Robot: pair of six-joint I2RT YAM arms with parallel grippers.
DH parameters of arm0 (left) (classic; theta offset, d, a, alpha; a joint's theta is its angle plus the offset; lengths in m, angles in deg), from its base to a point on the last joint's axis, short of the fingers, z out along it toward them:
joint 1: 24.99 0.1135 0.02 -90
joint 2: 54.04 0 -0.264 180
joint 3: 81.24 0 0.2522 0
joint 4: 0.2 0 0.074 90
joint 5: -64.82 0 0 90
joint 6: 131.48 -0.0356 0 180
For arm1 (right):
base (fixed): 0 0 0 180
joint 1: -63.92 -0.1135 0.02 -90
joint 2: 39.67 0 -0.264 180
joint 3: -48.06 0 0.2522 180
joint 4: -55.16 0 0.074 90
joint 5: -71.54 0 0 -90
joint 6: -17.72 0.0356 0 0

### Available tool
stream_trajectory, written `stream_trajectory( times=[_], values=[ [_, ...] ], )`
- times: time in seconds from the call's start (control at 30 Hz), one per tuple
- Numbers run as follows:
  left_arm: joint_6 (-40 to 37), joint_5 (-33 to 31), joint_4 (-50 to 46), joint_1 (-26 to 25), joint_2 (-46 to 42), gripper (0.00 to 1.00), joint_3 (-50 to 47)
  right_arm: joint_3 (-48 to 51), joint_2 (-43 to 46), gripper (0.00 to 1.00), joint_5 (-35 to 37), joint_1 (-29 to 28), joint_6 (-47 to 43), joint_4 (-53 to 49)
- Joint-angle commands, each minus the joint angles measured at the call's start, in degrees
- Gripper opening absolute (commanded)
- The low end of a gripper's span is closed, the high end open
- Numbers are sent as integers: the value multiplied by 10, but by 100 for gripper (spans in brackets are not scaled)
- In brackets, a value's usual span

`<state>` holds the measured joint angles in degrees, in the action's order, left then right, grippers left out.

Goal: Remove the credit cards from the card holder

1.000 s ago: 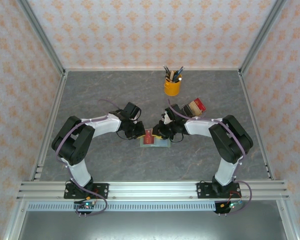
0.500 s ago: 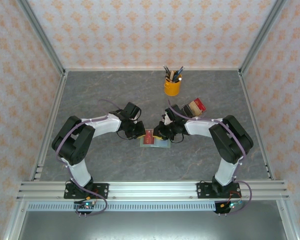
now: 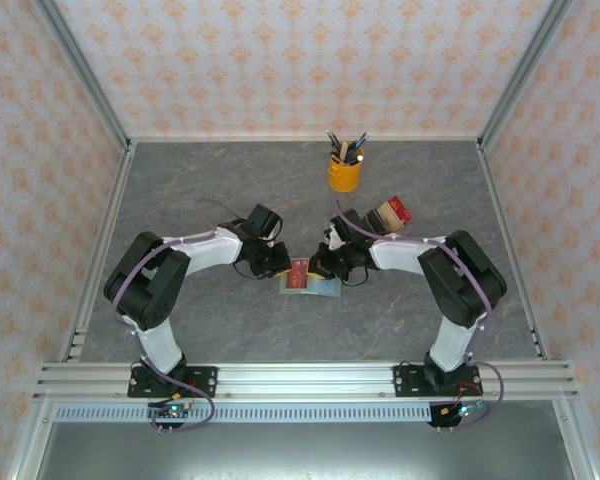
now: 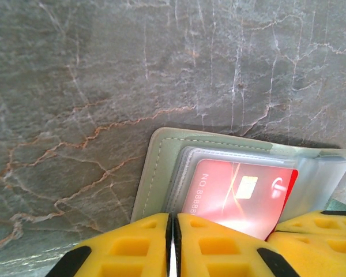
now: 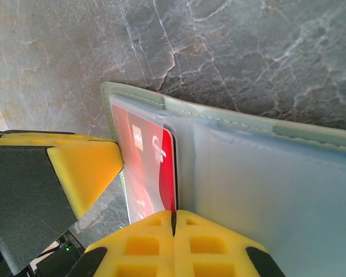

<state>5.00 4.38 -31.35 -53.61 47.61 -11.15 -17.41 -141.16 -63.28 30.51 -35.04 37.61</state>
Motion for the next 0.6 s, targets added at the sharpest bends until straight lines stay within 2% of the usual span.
stream_trajectory(
  times=[0.0,0.13,0.33,0.5,0.57],
  values=[
    [-6,-24,-24,3,20,16,-1,-17,9,0,9,1,-22,-8],
    [-14,-25,-35,6,13,18,6,-22,15,0,29,11,-50,-60],
    [-22,-22,-40,11,11,18,11,-13,26,0,38,17,-64,-80],
    [-23,-2,-31,11,3,17,17,-8,28,0,3,18,-54,-39],
    [-20,16,-16,12,-8,18,16,-7,26,5,-18,18,-45,-19]
  ],
)
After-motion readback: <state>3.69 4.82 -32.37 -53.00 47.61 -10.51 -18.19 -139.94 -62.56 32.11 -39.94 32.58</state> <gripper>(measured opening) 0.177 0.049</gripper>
